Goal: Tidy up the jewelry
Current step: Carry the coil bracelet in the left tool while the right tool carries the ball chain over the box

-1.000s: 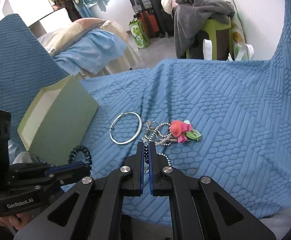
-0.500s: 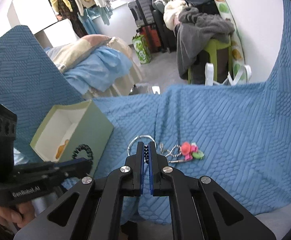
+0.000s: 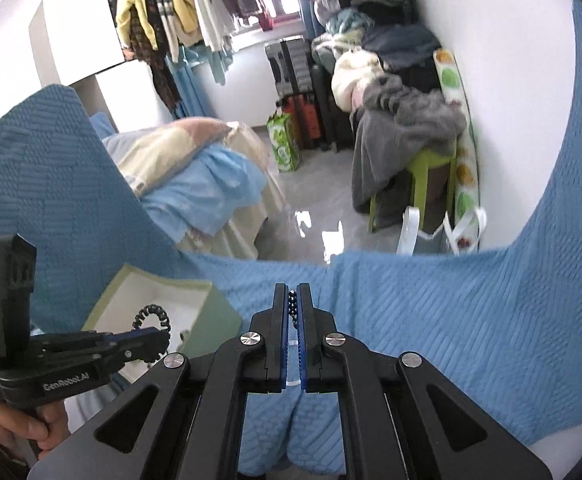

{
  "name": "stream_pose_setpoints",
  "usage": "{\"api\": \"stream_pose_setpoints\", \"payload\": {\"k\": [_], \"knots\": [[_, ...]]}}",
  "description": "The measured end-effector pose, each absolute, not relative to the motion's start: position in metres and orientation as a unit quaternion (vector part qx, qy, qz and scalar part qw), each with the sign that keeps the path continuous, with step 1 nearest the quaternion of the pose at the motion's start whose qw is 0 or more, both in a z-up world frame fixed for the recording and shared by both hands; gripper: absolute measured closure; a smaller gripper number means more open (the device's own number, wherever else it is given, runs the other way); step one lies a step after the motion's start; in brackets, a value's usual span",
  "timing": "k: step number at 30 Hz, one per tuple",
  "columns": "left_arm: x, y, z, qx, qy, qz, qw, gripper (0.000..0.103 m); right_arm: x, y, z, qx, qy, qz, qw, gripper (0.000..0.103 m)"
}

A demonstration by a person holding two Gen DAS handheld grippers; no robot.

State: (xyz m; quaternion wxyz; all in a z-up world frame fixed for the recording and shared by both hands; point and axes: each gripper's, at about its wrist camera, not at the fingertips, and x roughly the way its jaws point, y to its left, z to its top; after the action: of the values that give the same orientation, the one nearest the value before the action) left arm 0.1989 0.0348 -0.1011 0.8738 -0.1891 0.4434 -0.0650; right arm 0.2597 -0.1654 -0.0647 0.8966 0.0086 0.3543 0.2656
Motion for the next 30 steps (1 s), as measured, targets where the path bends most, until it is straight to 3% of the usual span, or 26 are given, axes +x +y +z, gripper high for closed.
{"api": "stream_pose_setpoints", "payload": {"k": [15,30], "knots": [[0.200,0.086,-0.039,-0.157,0.419,-0.049,0.893,0.095,0.251,-0.107,0.015,-0.019,0.311,0.288,0.905,0.101],[0.187,0.143,-0.046,-0.166,0.420,-0.026,0.892,0.095,0.229,-0.040,0.027,-0.022,0.309,0.340,0.888,0.101]]}}
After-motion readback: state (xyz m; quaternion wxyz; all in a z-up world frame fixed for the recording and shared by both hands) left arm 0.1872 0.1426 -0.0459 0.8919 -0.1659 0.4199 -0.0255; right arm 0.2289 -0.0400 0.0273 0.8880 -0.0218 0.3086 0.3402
